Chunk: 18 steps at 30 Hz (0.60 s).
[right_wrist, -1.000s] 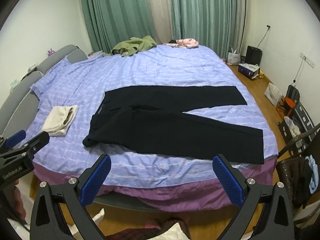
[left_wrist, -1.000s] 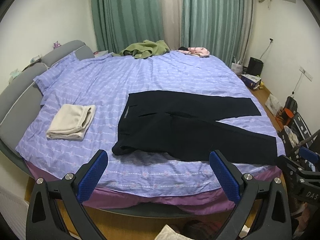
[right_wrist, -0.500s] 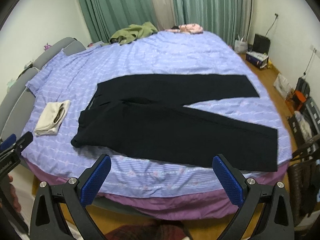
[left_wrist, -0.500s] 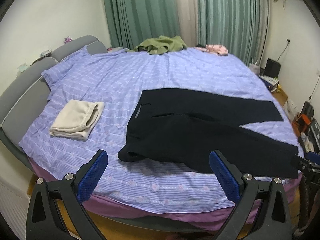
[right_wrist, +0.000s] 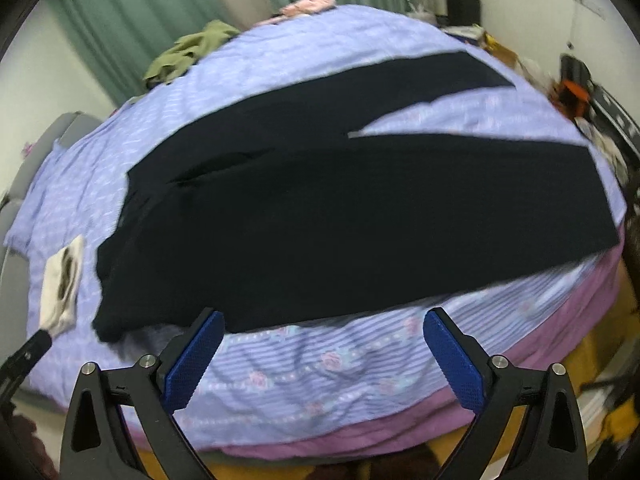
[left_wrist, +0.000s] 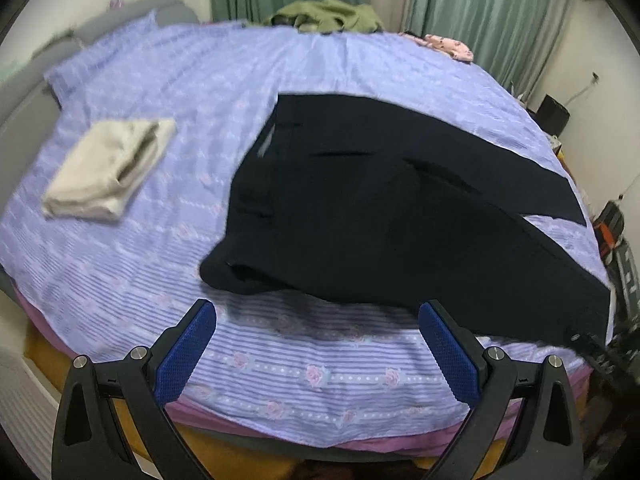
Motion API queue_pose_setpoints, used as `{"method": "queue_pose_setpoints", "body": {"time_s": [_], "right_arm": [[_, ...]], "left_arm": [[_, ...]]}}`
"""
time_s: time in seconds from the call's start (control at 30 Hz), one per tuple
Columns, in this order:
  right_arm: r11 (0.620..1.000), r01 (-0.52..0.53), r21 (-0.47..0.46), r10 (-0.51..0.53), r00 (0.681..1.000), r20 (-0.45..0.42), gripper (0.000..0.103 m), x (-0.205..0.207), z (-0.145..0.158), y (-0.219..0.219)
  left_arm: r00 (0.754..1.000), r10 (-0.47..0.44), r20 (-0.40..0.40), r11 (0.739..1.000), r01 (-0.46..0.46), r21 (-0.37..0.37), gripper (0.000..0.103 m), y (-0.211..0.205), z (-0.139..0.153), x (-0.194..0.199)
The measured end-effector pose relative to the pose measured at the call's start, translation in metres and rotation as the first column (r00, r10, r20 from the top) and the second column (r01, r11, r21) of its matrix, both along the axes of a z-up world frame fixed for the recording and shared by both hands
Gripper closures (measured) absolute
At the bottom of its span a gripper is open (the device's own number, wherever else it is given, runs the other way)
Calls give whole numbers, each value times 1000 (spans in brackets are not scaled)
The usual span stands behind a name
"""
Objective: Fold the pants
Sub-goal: 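Lower both tools onto the trouser waistband and close both grippers on it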
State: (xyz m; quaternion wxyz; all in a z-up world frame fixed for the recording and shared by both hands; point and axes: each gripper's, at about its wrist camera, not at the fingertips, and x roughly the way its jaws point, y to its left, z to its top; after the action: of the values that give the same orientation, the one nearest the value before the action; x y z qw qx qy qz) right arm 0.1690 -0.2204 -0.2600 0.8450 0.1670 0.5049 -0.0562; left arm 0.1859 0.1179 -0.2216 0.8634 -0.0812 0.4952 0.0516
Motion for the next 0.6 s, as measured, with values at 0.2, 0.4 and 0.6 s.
{"method": "queue_pose_setpoints", "body": {"time_s": [0.2,0.4,0.6], "right_arm": [[994,91,57,-89,995,-42,10,17,-43,13],[987,141,71,-134,987,-91,17,33,-69,11],[971,189,148,-169,976,-138,25,42,-97,2]], "left_arm": [[994,58,-90,988,-70,-138,2,26,-48,23],[985,58,-161,977,-90,-196,4,28,-88,38],[977,93,-190,934,-152,-324,5,35,-110,54]]}}
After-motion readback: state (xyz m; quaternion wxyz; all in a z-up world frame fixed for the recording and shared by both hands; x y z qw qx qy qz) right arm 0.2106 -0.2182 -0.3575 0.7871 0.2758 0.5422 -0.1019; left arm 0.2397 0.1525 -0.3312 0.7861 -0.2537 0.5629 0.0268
